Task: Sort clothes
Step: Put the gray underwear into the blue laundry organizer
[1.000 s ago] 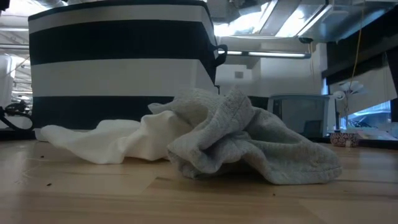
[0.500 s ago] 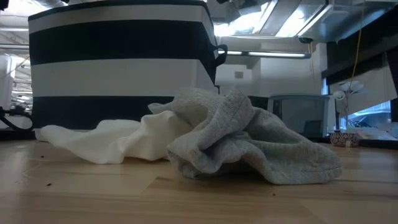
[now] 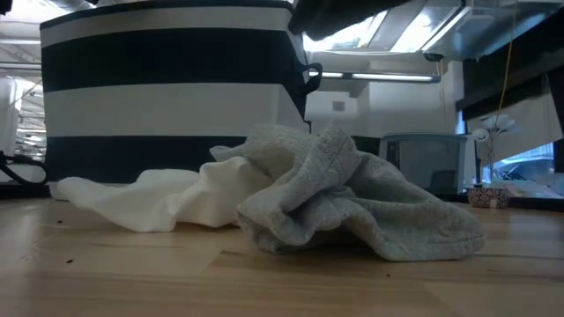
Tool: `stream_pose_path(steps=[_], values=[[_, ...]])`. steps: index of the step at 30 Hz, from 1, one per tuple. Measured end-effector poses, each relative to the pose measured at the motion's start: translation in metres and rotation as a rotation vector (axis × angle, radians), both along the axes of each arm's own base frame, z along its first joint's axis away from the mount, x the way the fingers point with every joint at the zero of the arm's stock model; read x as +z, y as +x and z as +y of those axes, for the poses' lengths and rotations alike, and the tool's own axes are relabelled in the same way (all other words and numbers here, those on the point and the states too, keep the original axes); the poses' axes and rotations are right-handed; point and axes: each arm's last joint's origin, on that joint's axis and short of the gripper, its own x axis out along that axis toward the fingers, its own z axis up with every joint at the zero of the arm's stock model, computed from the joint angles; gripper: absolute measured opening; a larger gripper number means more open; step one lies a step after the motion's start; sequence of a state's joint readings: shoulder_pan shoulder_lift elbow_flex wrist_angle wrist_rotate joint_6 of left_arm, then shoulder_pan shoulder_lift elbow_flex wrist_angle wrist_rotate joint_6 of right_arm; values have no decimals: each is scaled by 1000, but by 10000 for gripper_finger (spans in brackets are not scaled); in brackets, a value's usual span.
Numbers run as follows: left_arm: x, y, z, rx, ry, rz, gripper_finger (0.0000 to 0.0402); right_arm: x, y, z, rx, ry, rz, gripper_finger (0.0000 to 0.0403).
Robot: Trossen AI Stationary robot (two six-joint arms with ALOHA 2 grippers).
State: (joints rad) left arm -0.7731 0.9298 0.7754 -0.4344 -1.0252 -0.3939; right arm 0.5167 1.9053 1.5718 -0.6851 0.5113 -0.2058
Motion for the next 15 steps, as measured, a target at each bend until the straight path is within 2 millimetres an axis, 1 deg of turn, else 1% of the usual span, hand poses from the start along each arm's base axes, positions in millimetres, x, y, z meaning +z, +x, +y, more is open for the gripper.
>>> stream_pose_path(steps=[4,10,15], values=[[0,0,0,0,0,0,208,-9,0,0,5,10,-4,221],[0,0,0,0,0,0,208,-16,-2,0,18,26,11,221],[0,0,0,-1,3,1,208,-18,-1,1,20,40,-10,221]])
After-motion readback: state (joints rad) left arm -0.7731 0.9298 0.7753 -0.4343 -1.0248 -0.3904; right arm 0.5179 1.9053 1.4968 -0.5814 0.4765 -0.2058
